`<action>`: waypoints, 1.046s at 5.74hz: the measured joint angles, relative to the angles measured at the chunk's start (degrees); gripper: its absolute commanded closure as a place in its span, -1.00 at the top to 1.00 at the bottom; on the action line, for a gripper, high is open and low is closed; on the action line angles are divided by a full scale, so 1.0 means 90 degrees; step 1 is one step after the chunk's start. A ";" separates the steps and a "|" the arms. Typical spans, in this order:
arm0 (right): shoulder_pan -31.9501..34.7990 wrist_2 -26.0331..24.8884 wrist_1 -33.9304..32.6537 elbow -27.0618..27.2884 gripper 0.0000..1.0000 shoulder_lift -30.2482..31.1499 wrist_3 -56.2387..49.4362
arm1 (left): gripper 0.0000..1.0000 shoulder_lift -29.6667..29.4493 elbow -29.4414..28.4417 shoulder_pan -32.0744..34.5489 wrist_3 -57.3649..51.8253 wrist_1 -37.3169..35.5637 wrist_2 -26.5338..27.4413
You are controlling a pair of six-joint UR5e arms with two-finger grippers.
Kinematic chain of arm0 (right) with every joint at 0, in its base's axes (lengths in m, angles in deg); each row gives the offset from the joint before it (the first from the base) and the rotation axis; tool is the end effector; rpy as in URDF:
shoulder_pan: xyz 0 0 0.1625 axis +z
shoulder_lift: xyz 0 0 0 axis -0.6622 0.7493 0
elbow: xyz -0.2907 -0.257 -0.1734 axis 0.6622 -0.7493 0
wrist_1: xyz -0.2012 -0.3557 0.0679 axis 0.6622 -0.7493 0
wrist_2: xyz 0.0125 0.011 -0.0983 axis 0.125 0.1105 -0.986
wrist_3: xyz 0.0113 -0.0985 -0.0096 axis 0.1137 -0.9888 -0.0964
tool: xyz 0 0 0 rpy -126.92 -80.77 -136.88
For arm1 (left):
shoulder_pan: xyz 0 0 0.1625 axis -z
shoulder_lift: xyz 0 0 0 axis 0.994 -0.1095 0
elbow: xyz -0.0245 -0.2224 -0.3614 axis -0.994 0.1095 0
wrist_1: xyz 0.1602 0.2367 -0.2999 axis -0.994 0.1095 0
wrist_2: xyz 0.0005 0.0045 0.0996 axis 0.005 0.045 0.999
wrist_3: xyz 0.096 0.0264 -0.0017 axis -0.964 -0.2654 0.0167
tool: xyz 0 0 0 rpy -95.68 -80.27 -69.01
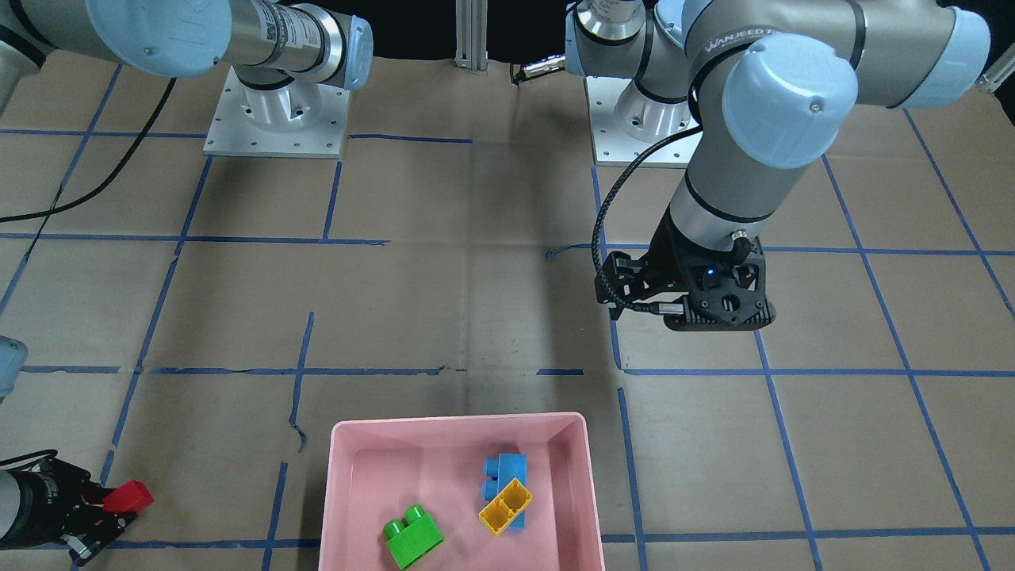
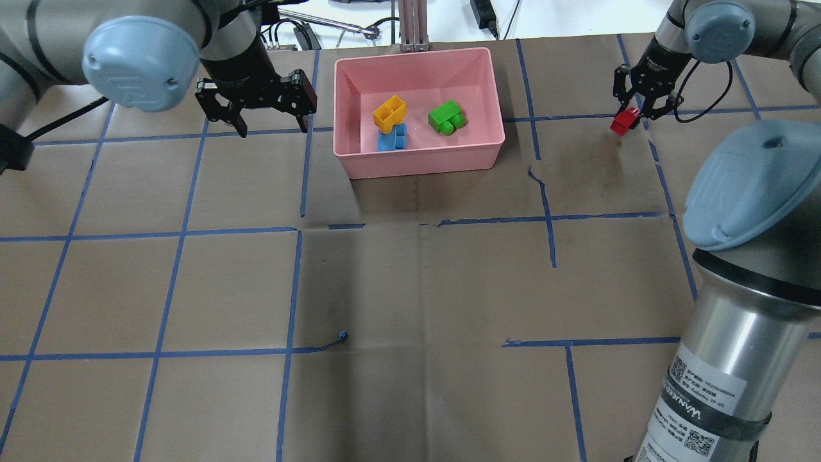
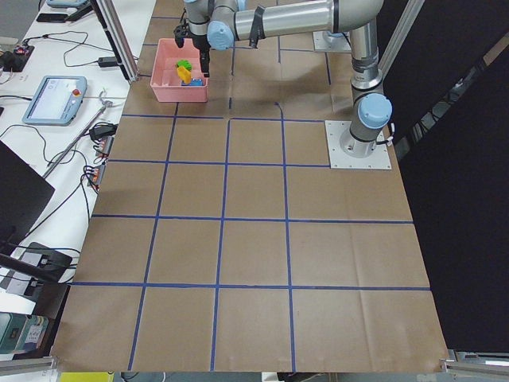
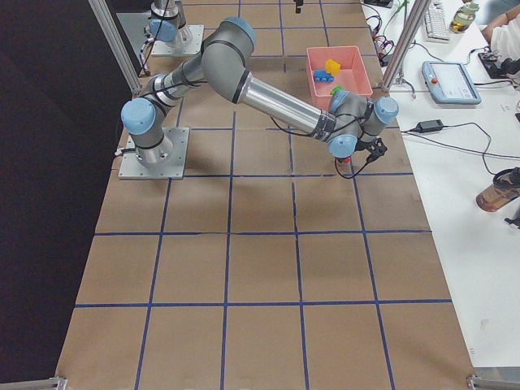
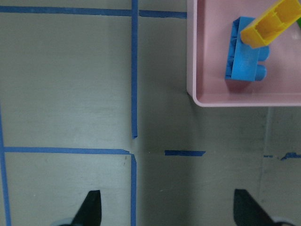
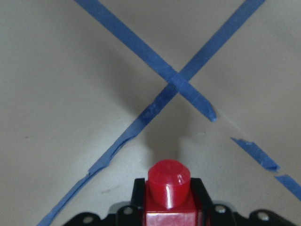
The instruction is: Put all blocks into box
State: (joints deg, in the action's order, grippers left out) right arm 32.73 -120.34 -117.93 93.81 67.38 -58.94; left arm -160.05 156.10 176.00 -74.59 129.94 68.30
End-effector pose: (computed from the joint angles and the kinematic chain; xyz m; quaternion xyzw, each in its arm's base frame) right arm -0.0731 -0.7797 0.2305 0.3954 0.9148 0.0756 0.0336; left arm -0.1563 -0.5732 0.4401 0.0090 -0.9999 0.0115 0.0006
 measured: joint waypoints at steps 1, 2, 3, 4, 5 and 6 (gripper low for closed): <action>0.0098 0.0014 0.0001 -0.0008 -0.38 0.0337 -0.0250 | 0.98 0.0348 -0.0034 -0.0072 -0.0105 0.0164 0.0015; 0.0351 0.0025 -0.0002 -0.0018 -0.37 0.0699 -0.0469 | 0.98 0.0572 -0.0040 -0.0088 -0.0135 0.0224 0.0019; 0.0769 0.0029 -0.0012 -0.0031 -0.36 0.1016 -0.0543 | 0.98 0.0721 0.0020 -0.0092 -0.0141 0.0326 0.0032; 0.1274 0.0037 -0.0058 -0.0048 -0.36 0.1220 -0.0542 | 0.98 0.0821 0.0058 -0.0096 -0.0134 0.0623 0.0095; 0.1796 0.0154 -0.0242 -0.0093 -0.33 0.1262 -0.0482 | 0.98 0.0954 0.0076 -0.0116 -0.0127 0.0943 0.0165; 0.2166 0.0420 -0.0531 -0.0144 0.09 0.1117 -0.0423 | 0.98 0.1100 0.0087 -0.0183 -0.0171 0.1130 0.0188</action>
State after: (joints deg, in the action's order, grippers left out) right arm 52.23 -116.56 -122.71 92.51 77.43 -62.75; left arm -150.15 156.88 174.36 -76.13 140.11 69.99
